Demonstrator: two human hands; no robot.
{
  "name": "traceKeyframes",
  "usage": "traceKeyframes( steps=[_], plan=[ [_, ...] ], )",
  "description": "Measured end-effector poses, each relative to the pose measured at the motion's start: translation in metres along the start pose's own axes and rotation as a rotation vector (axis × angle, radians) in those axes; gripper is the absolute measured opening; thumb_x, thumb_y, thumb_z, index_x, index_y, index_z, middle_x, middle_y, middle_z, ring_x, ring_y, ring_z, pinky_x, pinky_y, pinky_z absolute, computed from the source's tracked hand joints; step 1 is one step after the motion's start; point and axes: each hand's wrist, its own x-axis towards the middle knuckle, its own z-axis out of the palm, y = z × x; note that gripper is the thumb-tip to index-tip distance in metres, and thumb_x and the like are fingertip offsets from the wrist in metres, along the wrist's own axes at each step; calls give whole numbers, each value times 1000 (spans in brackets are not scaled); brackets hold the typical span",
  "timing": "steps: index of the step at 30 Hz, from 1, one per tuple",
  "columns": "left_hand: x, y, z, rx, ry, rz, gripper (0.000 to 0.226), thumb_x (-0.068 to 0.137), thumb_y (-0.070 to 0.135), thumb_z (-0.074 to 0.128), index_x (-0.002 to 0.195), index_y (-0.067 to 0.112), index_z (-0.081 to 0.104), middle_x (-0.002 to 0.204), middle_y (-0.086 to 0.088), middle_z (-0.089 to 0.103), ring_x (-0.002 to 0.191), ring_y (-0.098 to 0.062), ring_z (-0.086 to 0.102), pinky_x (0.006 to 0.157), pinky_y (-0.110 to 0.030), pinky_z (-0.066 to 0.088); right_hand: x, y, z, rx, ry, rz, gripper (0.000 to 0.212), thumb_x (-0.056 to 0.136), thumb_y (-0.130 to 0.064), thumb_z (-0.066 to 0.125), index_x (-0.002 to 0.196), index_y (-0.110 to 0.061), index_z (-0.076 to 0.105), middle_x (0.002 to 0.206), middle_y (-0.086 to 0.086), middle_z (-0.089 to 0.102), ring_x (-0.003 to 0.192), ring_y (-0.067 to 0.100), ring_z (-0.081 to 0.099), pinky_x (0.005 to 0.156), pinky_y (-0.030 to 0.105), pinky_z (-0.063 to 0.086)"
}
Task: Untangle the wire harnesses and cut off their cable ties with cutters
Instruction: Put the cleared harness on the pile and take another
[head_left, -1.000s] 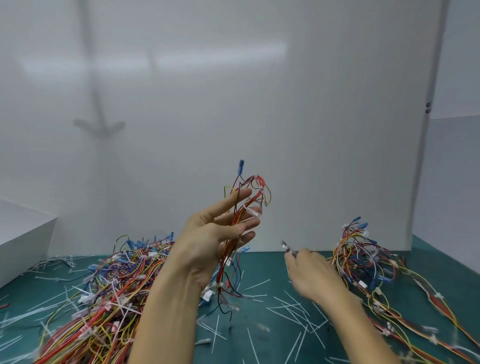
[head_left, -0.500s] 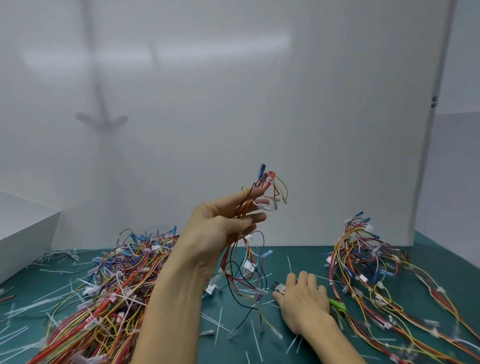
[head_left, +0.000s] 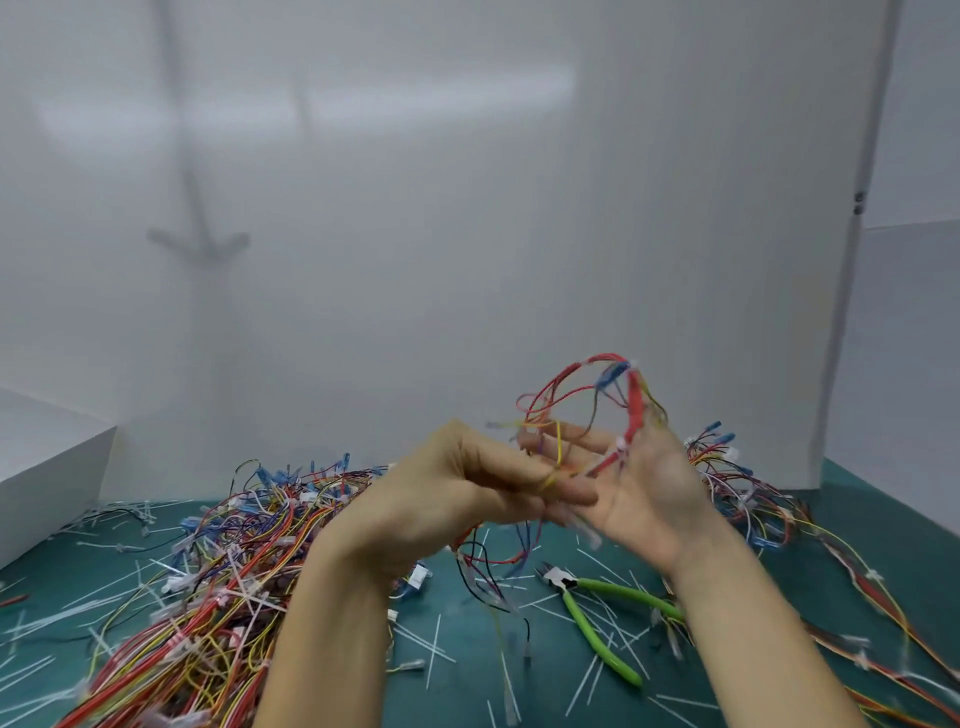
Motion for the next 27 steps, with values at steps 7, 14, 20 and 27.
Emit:
traceKeyframes(
  steps=[7,14,20,27],
  plan=[
    [5,-6,8,493,-224,-291,41,83,-13,56,105,14,78,111,-7,73,108,-15,65,106,-41,47,-32,-34,9,132,-320,-103,54,94,-45,57,118,2,68,131,23,61,102,33,66,93,37,51],
    [9,-12,14,987,15,-433,44,85,-7,42,112,21,63,128,-6,58,108,-19,54,75,-19,43,-47,-36,39,-498,61,-393,66,59,-30,91,116,-11,63,100,4,75,84,24,72,77,30,57],
    [22,-2,11,382,571,-221,42,82,-17,35,92,12,63,89,-5,73,87,-19,71,80,-30,55,-40,-14,63,-667,131,-574,47,75,11,74,111,-14,59,107,3,66,69,8,71,60,15,51],
    [14,16,6,-345,574,-82,26,90,31,58,87,18,80,96,-9,77,91,-22,74,89,-39,56,-49,-23,59,-968,-17,-681,49,79,18,60,94,-28,64,105,-13,72,84,11,73,70,14,51]
  ],
)
